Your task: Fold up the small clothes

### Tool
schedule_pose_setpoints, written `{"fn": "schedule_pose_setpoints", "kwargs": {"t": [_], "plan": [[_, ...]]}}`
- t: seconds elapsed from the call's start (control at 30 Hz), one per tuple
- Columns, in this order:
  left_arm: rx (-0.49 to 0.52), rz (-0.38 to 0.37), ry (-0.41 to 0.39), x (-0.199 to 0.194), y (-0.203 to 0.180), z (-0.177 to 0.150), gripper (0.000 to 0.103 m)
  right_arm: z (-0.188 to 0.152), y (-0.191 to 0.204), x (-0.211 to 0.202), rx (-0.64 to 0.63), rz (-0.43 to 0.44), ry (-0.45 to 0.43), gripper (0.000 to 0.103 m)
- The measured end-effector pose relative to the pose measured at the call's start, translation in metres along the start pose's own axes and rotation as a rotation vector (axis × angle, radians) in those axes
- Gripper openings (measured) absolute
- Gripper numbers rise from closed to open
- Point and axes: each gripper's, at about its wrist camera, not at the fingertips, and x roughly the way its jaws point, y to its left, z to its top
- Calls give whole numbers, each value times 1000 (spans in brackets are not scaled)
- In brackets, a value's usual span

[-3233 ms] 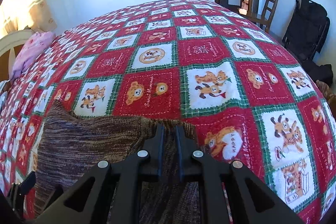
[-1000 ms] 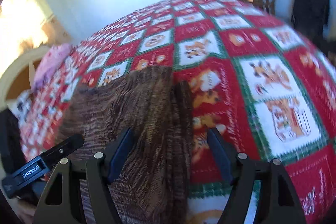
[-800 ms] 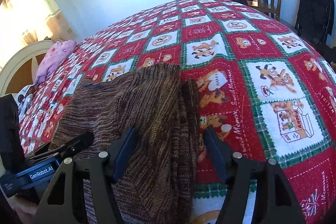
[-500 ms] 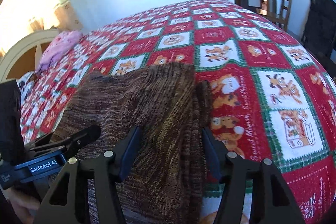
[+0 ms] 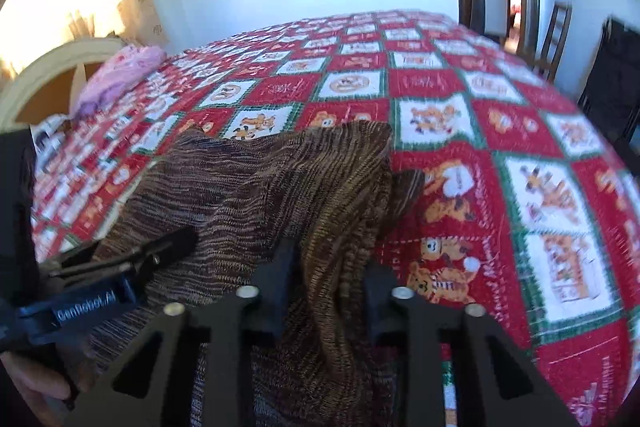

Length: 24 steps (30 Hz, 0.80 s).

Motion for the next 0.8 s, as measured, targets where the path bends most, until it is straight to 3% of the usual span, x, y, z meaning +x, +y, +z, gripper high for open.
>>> {"fn": "schedule_pose_setpoints", "kwargs": {"t": [0.07,0.17,0.3,0.53,0.8], "plan": [[15,5,-22,-4,-3,-1,41,1,8,-3,-38,-47,-10,20],[40,23,-51,-11,-8,0,28,2,17,-7,-71,-94,-20,19],[47,19,-79,-30,-9,-1,27,2,22,-35,-19,-76,-73,18],[112,52,-202,-100,-8,-6,26,-1,70,-99,-56,-52,-206,18],[73,84,-229,-165,44,-25,26,-13,119,-145,-20,72,-257,18]]}}
